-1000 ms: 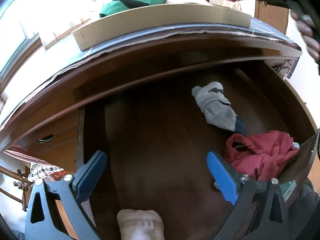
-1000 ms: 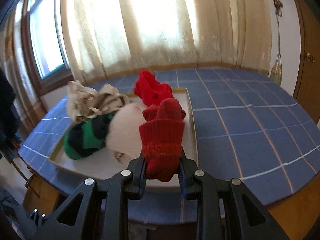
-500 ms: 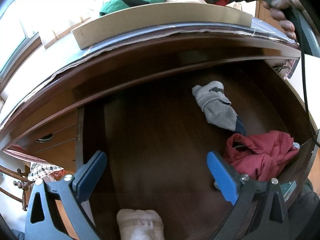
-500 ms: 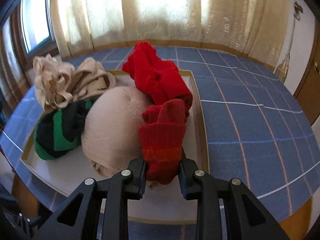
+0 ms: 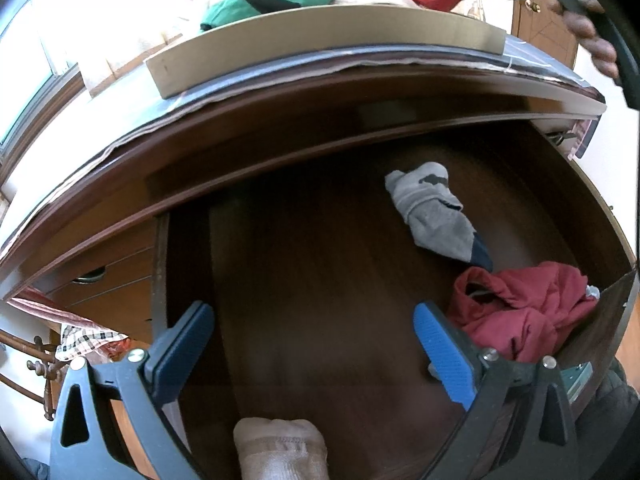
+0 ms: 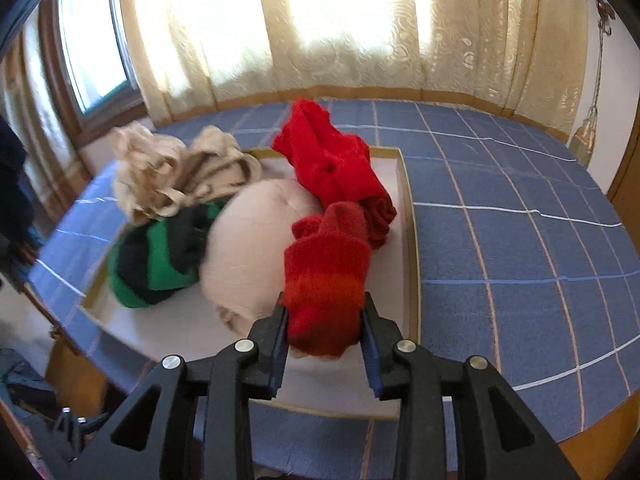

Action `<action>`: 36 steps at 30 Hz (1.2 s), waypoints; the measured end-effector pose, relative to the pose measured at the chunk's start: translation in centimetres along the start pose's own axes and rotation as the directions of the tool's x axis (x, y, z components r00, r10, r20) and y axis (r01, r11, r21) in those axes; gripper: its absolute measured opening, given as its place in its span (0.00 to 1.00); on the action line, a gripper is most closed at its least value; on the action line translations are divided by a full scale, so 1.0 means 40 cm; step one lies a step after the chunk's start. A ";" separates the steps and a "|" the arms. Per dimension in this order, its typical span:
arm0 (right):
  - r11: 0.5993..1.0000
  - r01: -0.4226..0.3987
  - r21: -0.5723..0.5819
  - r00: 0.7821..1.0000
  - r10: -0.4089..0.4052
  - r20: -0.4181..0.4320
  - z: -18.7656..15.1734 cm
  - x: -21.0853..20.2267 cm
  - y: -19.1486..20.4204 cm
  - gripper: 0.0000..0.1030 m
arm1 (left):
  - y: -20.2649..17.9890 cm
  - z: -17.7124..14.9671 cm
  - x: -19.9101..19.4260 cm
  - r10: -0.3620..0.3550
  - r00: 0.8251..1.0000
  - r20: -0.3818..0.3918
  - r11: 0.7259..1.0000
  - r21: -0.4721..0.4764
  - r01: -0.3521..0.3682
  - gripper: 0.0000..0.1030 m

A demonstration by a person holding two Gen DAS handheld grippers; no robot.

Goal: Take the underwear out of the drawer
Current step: 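Carry the red sock into the tray and open the right gripper, then lower the right gripper into the drawer toward the grey sock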

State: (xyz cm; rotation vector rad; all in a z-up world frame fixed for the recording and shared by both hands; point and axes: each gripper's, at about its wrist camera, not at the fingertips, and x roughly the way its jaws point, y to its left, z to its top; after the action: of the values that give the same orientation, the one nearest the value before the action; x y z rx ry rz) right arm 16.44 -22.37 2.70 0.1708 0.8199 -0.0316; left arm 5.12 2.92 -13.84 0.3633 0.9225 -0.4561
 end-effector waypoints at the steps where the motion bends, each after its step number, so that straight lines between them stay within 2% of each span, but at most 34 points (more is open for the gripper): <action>1: 1.000 -0.019 0.007 1.000 0.019 0.017 0.000 -0.017 -0.003 0.34 | 0.000 0.000 0.000 -0.001 1.000 0.000 1.000 0.000 0.001 0.99; 9: 0.991 -0.113 0.074 0.985 0.102 0.136 -0.040 -0.114 -0.017 0.35 | 0.000 0.000 0.000 -0.001 1.000 -0.001 1.000 -0.001 0.001 0.99; 12: 0.984 -0.151 0.090 0.980 0.137 0.148 -0.089 -0.136 -0.020 0.35 | 0.004 0.000 0.000 -0.006 1.000 -0.002 1.000 -0.006 0.006 0.99; 15: 0.981 -0.157 0.117 0.976 0.137 0.168 -0.151 -0.159 -0.028 0.35 | 0.007 0.000 -0.001 -0.008 1.000 0.000 1.000 -0.008 0.008 0.99; 19: 0.970 -0.191 0.151 0.974 0.168 0.153 -0.237 -0.177 -0.041 0.35 | 0.008 -0.001 -0.003 -0.007 1.000 0.008 1.000 -0.010 0.008 0.99; 26: 0.985 -0.145 0.095 0.986 0.136 0.099 -0.362 -0.165 -0.019 0.35 | 0.003 0.000 -0.002 0.002 1.000 -0.001 1.000 -0.006 -0.002 0.99; 32: 0.974 -0.154 0.169 0.988 0.148 0.049 -0.444 -0.119 -0.052 0.35 | 0.000 0.003 -0.001 0.011 1.000 -0.004 1.000 -0.005 -0.011 0.99; 36: 0.982 -0.098 0.163 0.994 0.091 0.055 -0.481 -0.110 -0.068 0.35 | -0.002 0.002 -0.002 0.012 1.000 -0.004 1.000 -0.005 -0.012 0.99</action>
State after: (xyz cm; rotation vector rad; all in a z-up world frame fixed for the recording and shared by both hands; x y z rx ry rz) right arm -0.77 -22.06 -7.33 0.3642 0.7610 -0.0141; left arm 5.11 2.83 -13.74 0.3655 0.9246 -0.4418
